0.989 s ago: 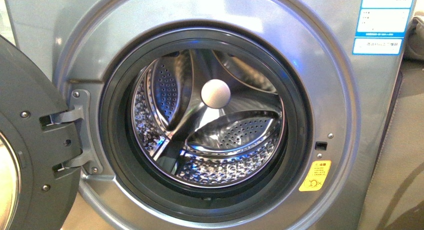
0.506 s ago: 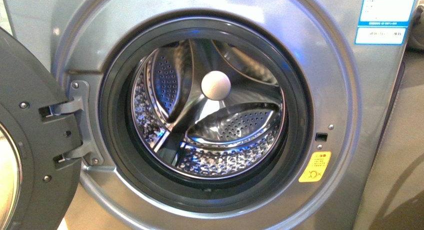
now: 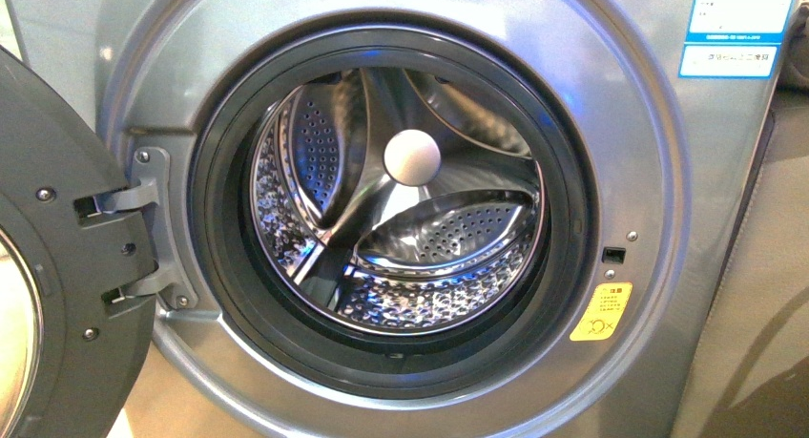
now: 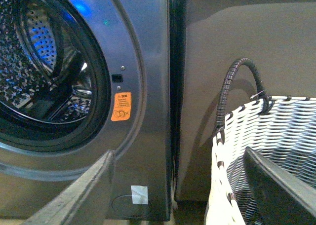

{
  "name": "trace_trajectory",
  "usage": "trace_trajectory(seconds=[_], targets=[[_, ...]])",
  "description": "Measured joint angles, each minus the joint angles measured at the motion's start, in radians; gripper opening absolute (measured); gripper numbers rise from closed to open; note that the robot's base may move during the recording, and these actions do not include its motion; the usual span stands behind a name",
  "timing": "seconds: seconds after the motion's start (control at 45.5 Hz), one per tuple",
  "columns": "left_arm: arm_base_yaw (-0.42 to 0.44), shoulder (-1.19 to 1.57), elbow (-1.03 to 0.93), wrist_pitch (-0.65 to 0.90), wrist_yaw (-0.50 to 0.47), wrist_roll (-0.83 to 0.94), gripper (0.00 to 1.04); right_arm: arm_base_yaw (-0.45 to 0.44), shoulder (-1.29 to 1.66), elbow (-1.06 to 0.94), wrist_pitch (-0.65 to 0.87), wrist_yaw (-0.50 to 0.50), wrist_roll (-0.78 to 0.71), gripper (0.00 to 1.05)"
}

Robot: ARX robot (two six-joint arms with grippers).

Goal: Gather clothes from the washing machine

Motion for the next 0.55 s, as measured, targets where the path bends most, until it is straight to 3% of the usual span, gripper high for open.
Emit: trace_trajectory(seconds=[0.132,0.55], targets=[[0.000,0.000,0.000,0.000,0.000,0.001,1.00,0.000,0.000,0.000,0.000,0.000,0.000,0.98],[0.000,0.000,0.000,0.000,0.000,0.000,0.98,0.000,0.000,0.000,0.000,0.000,0.000,0.97]])
